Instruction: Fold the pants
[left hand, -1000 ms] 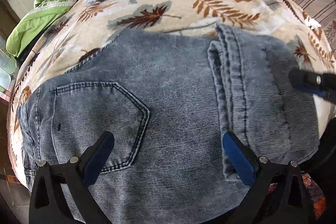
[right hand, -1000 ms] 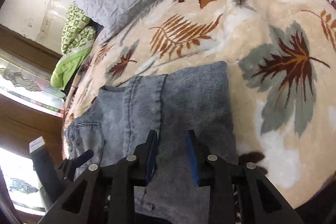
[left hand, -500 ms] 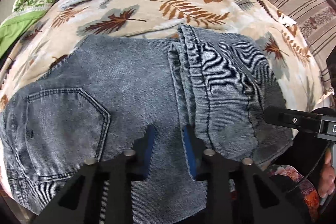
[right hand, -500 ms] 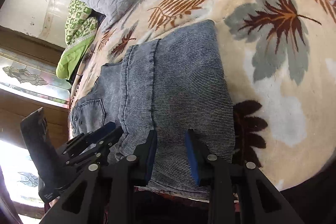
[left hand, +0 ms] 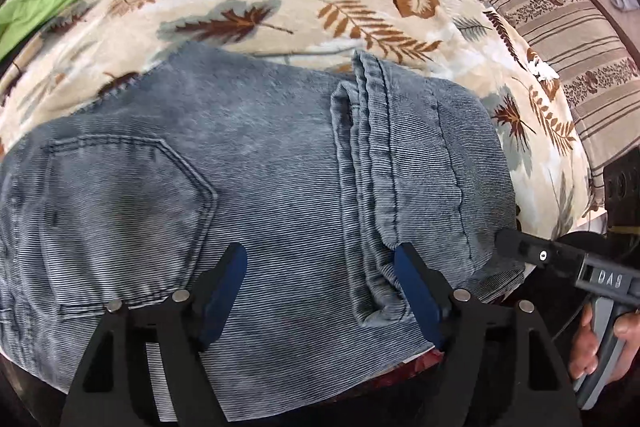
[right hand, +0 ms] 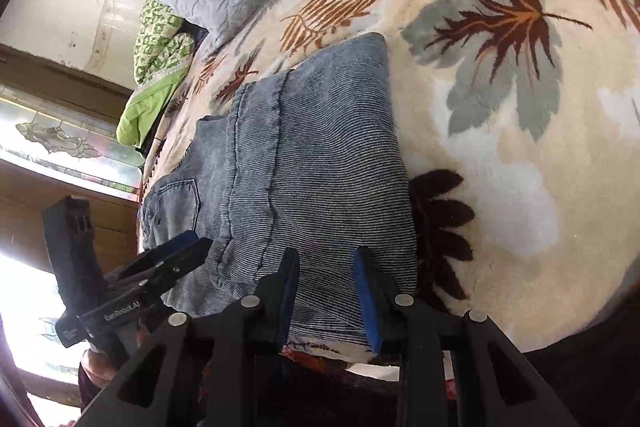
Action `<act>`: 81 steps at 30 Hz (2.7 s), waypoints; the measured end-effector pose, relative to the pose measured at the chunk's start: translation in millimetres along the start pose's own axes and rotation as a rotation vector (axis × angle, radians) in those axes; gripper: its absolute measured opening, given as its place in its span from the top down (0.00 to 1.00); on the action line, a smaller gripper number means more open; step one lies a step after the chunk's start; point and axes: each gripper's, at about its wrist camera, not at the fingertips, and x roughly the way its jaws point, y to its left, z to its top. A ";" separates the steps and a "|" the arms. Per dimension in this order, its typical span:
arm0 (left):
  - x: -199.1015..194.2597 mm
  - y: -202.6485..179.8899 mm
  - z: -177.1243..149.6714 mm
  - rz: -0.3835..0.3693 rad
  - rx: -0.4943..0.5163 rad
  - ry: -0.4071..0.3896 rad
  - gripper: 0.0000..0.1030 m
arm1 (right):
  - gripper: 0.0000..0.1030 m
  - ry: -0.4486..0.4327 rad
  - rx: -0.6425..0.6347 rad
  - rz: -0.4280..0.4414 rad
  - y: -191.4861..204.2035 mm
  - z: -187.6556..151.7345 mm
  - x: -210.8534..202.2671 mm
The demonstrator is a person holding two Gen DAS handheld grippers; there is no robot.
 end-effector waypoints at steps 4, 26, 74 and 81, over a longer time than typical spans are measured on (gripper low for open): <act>-1.6 -2.3 -1.5 -0.071 -0.027 0.013 0.25 | 0.69 -0.003 -0.007 0.011 -0.7 -0.4 0.5; 8.1 -21.4 -5.7 -0.085 0.051 0.019 0.72 | 0.69 -0.011 0.003 0.123 -20.0 2.2 4.4; -130.7 301.6 -97.0 0.148 -0.700 -0.110 0.14 | 0.67 -0.004 -0.281 0.056 27.9 0.0 19.3; -82.5 302.4 -104.8 -0.018 -0.724 -0.017 0.14 | 0.67 -0.010 -0.295 0.041 28.0 -1.5 21.3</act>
